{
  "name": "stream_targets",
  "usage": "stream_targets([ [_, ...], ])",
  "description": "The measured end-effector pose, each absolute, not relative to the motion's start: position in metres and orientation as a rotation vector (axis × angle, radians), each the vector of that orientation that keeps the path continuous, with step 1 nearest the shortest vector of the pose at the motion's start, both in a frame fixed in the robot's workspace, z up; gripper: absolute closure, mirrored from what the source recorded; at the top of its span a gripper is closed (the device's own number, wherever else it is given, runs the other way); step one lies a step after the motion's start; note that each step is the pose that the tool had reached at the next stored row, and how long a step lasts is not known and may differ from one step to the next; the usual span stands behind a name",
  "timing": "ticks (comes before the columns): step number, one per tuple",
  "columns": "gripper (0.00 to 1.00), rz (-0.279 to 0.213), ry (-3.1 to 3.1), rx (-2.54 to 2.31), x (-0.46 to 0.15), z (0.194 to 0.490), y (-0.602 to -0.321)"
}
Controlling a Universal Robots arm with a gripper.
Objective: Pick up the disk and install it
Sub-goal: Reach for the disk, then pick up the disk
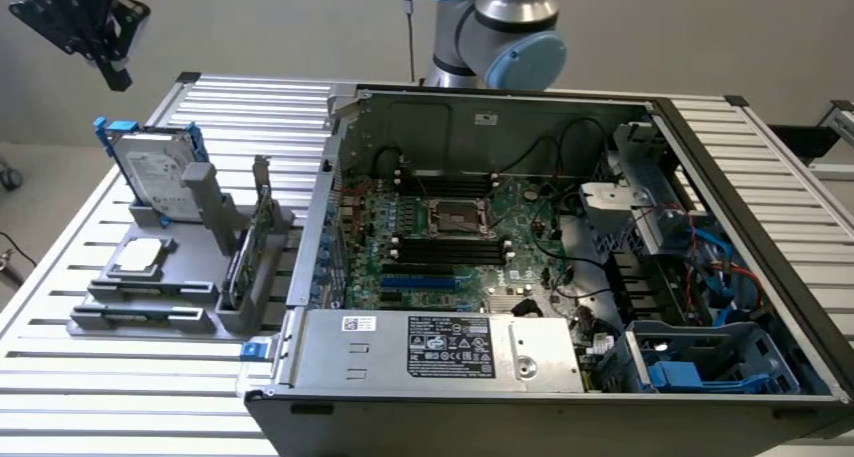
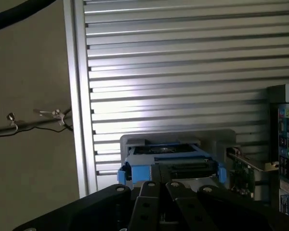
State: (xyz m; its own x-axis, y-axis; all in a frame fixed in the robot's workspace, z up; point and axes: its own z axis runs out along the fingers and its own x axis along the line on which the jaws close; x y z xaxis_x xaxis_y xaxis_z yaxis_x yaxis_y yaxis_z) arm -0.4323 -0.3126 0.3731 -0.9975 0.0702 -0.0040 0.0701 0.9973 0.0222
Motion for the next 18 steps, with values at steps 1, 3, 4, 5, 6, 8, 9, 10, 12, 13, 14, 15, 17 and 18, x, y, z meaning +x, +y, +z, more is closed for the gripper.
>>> stream_targets([
  [1,0.89,0.031,3.135,0.109,-0.4352,0.3728,-0.311],
  [3,0.89,0.023,3.135,0.1,-0.4383,0.3727,-0.3083],
  [4,0.89,0.022,3.135,0.097,-0.4385,0.3727,-0.3081],
  [5,0.89,0.022,3.135,0.096,-0.4385,0.3727,-0.3081],
  [6,0.89,0.022,3.135,0.096,-0.4385,0.3727,-0.3082],
  [8,0.89,0.022,3.135,0.097,-0.4386,0.3727,-0.3082],
  [9,0.89,0.022,3.135,0.097,-0.4386,0.3727,-0.3082],
  [10,0.89,0.022,3.135,0.098,-0.4386,0.3727,-0.3082],
  [12,0.89,0.022,3.135,0.098,-0.4386,0.3727,-0.3082],
  [13,0.89,0.022,3.135,0.099,-0.4386,0.3727,-0.3082],
  [14,0.89,0.022,3.135,0.099,-0.4386,0.3727,-0.3082],
  [15,0.89,0.022,3.135,0.1,-0.4386,0.3727,-0.3082],
  [17,0.89,0.022,3.135,0.1,-0.4386,0.3727,-0.3082],
  [18,0.89,0.022,3.135,0.101,-0.4386,0.3727,-0.3082],
])
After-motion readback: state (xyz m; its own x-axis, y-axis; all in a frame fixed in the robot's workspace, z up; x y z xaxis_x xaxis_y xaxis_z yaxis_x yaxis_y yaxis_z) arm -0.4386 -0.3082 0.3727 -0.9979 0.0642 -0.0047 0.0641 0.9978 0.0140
